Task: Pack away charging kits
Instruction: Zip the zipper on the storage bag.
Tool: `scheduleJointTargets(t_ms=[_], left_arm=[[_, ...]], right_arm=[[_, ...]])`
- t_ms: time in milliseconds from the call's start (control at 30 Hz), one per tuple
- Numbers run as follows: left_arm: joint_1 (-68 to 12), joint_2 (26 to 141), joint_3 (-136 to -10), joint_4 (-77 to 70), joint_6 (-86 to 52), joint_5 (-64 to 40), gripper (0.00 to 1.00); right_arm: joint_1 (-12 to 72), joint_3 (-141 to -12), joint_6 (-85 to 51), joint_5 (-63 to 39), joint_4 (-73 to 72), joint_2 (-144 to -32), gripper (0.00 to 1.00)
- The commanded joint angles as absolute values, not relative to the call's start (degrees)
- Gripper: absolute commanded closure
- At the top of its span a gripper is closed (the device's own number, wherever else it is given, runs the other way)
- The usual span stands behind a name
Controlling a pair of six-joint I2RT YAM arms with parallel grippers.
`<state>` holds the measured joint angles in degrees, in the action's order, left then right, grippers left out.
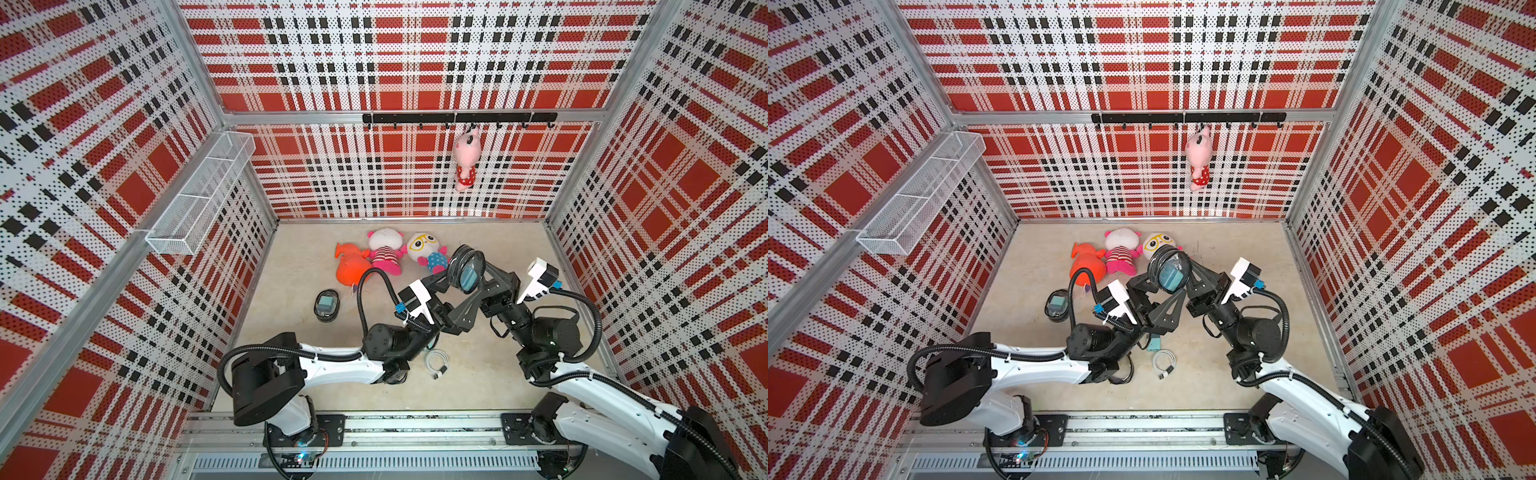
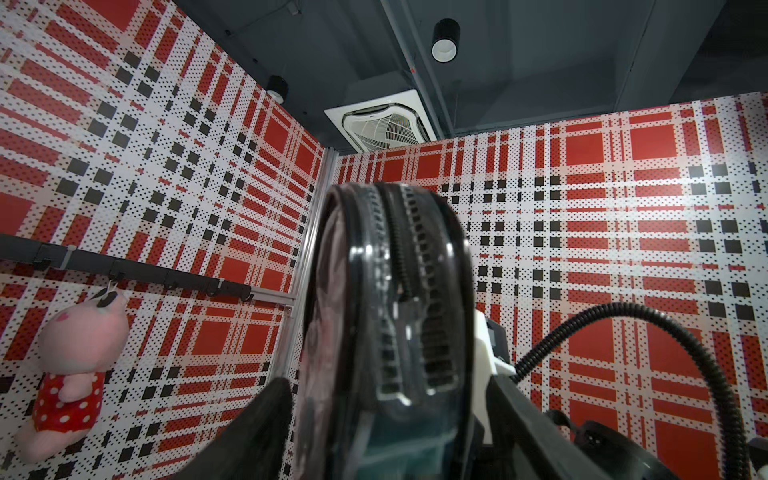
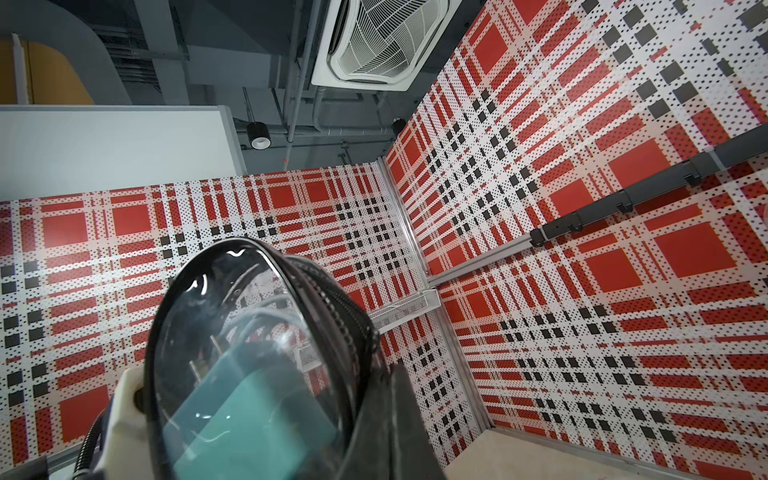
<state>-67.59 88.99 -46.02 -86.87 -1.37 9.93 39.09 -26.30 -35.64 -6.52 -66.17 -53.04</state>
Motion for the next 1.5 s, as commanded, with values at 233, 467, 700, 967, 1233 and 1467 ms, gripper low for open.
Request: scheduleJointTargets(t_ms=[233, 467, 700, 967, 1233, 1467], left_arm=[[-65.9, 90.5, -48.4, -94.1, -2.4, 10.4, 0.52], [-61.8, 90.7, -49.2, -94.5, -10.4, 6.5, 0.82], [-57.3, 89.9, -49.2, -92.0, -20.4, -1.4, 1.00], [-57.0, 83.7, -50.3, -73.0, -23.3, -5.7, 1.00], [-56.7, 77.3, -51.9, -51.7, -25.5, -6.7, 1.00], [-58.1, 73.7, -54.3, -36.7, -25.7, -7.1, 1.00]], right_arm=[[40.6, -27.8, -37.2, -5.5, -70.4, -54.8, 1.00], [40.8, -28.1, -36.5, -5.0, -70.0, -55.8, 1.00], [40.7, -29.8, -29.0, -1.6, -62.8, -55.2, 1.00], [39.4, -33.2, -18.1, 5.7, -53.2, -53.6, 1.00], [35.2, -35.3, -13.2, 5.3, -48.3, -52.6, 1.00], [33.7, -36.1, -8.2, 4.7, -46.0, -52.1, 1.00]])
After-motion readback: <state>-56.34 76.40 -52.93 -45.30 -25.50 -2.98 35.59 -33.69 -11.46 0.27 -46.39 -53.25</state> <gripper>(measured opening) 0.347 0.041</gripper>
